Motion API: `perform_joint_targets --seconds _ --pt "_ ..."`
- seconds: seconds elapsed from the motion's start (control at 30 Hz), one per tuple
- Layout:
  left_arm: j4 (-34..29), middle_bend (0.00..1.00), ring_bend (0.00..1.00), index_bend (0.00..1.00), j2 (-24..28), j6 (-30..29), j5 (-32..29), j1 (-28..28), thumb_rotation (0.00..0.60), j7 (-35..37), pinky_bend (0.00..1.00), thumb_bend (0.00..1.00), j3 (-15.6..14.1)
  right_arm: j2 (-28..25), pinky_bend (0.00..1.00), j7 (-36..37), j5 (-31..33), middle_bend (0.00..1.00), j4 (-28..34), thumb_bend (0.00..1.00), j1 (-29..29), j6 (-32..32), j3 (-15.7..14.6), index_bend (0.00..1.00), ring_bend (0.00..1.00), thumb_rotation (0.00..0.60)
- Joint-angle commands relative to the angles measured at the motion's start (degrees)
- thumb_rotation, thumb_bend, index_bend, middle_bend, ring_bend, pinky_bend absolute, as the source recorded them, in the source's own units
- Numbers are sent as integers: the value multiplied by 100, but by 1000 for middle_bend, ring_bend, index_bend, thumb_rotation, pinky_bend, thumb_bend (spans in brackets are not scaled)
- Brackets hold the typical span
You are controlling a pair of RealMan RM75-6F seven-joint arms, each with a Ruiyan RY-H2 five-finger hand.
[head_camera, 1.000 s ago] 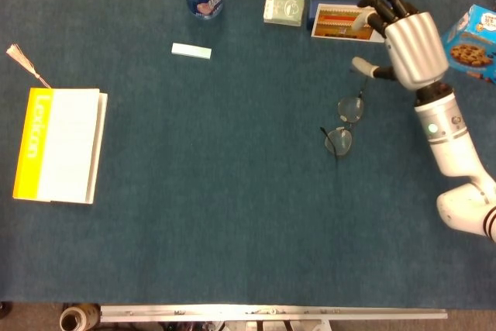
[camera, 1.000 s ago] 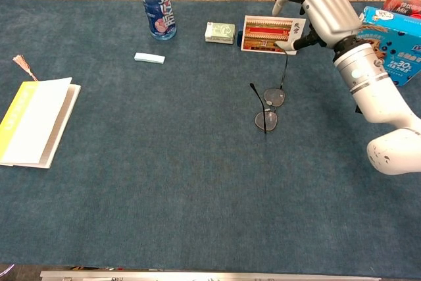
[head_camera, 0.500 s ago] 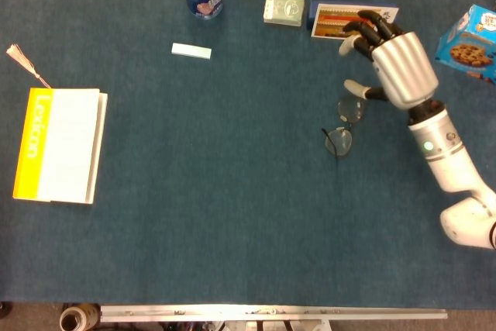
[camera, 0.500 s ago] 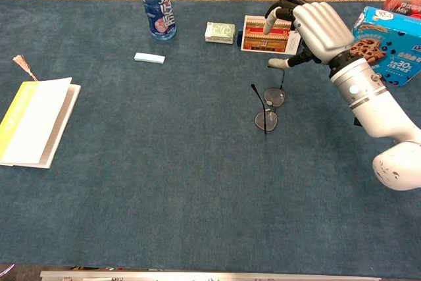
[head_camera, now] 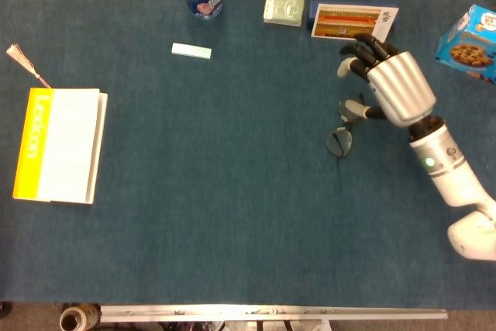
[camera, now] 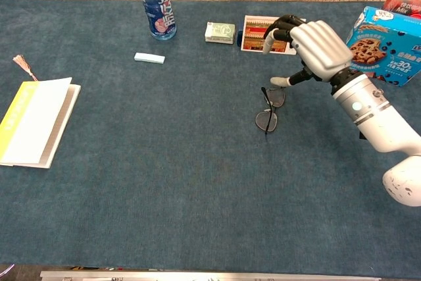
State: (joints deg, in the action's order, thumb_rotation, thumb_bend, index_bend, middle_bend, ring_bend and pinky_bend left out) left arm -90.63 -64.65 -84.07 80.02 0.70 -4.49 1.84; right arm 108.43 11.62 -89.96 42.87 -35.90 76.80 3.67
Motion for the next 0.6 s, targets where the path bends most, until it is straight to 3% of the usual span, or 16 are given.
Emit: perform_joint_targets --seconds 0.03,0.6 --pt "-1 504 385 527 -1 2 -6 -1 600 -3 588 39 1 5 437 1 -13 343 -11 0 35 -28 -32 464 184 600" --pt "10 504 385 526 0 9 2 0 600 14 588 40 -3 142 437 132 -68 343 -260 0 194 -166 -148 464 184 600"
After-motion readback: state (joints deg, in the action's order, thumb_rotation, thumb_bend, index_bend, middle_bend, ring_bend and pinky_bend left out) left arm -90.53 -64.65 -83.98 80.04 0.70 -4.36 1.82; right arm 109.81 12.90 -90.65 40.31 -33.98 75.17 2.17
